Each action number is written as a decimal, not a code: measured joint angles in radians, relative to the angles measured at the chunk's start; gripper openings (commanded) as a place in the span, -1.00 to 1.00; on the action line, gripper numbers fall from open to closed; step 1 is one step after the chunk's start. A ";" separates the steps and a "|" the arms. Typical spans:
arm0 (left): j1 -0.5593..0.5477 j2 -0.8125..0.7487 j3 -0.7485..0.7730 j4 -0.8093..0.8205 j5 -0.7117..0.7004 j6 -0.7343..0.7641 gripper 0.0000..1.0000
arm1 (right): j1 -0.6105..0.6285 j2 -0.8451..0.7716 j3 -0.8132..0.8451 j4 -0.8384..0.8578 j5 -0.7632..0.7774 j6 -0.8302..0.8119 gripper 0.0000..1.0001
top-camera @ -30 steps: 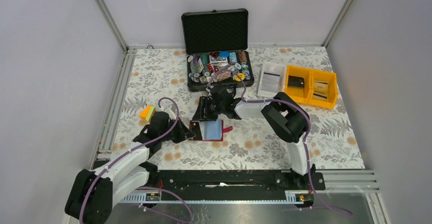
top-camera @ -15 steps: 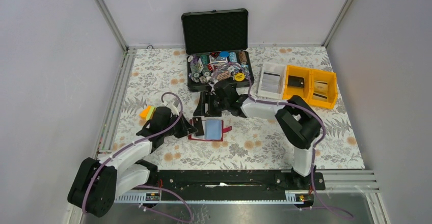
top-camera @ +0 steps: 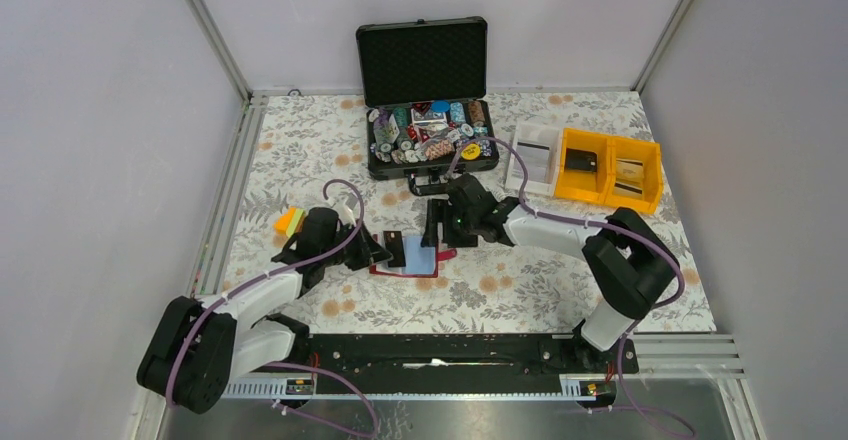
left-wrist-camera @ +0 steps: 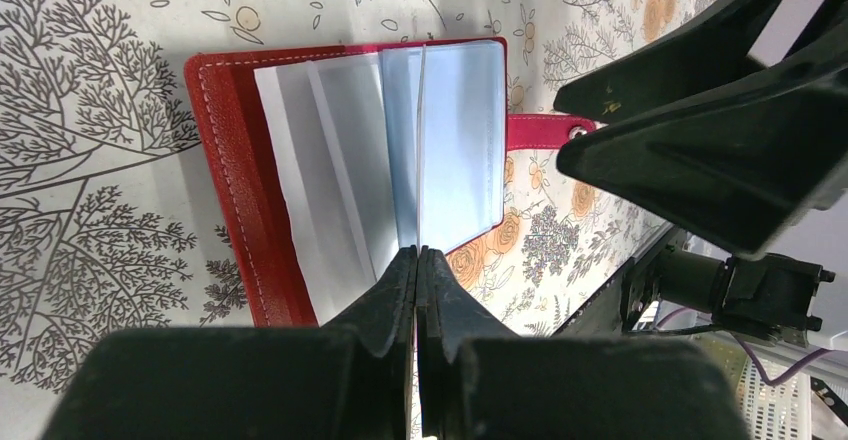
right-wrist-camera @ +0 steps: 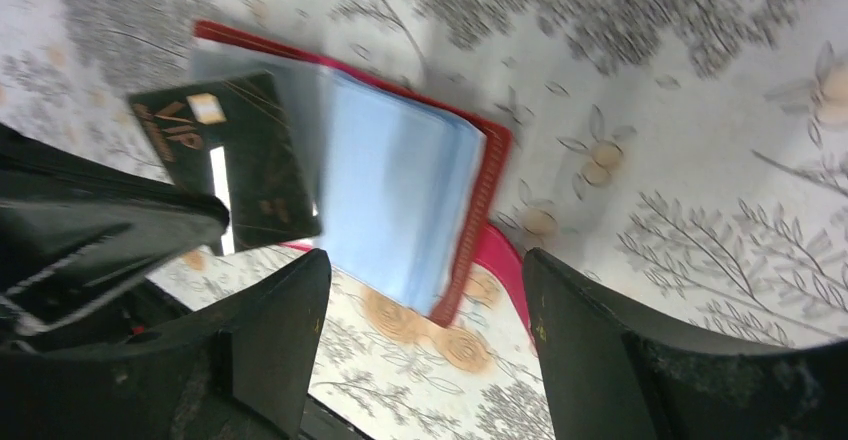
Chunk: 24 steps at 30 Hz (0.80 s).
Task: Put the credit cards into the card holder
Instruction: Insert the credit card into the card holder.
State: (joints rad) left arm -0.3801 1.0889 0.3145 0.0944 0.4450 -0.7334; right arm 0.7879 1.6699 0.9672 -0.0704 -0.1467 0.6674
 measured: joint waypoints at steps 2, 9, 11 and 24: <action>0.000 0.010 0.000 0.005 0.005 0.002 -1.00 | 0.000 -0.008 -0.029 -0.023 0.011 0.003 0.54; 0.000 0.033 0.003 0.008 0.017 0.004 -1.00 | 0.000 -0.021 -0.063 -0.053 0.034 0.012 0.51; 0.000 0.033 0.008 0.008 0.017 0.008 -1.00 | 0.000 -0.026 -0.066 -0.053 0.036 0.015 0.52; 0.000 0.033 0.013 0.005 0.016 0.027 -1.00 | 0.000 -0.089 -0.118 -0.097 0.096 0.047 0.01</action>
State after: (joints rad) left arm -0.3801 1.1221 0.3279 0.0998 0.4610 -0.7067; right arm 0.7879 1.5810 0.8490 -0.1677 -0.0509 0.7139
